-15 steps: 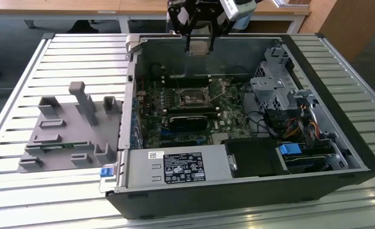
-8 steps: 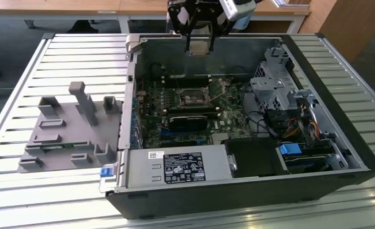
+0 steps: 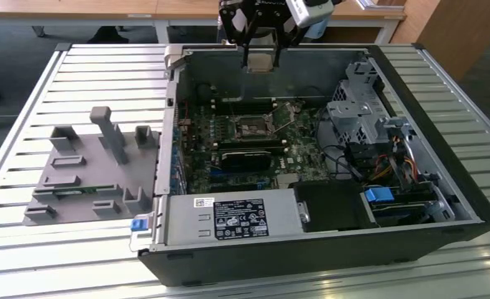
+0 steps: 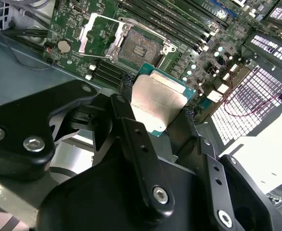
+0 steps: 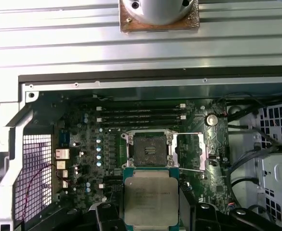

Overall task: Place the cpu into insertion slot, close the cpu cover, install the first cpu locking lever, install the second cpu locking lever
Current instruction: 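Place the cpu into insertion slot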

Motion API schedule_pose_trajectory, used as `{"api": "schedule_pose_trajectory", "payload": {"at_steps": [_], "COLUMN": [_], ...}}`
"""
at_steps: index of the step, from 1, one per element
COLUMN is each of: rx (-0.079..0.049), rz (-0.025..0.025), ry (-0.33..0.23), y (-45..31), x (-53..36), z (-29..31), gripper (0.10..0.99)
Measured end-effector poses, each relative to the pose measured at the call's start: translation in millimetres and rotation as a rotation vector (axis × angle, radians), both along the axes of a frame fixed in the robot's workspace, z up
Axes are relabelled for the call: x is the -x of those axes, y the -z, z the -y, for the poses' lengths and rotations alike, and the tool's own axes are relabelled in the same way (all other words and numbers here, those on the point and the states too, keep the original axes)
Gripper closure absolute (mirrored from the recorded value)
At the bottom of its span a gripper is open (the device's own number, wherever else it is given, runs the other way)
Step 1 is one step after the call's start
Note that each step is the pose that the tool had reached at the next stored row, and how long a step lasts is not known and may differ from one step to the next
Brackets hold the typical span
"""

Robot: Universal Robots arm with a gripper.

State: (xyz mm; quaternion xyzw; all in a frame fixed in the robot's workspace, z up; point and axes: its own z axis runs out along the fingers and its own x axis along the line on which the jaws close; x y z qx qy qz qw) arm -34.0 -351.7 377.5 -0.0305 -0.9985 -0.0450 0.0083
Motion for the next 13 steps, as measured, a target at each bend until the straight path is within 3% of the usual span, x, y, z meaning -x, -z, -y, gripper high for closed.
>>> {"api": "schedule_pose_trajectory", "payload": {"at_steps": [13], "rx": [0.0], "rz": [-0.0001], "ry": [0.023], "y": [0.1], "x": [0.0], "z": [0.0], "gripper": [0.545]}}
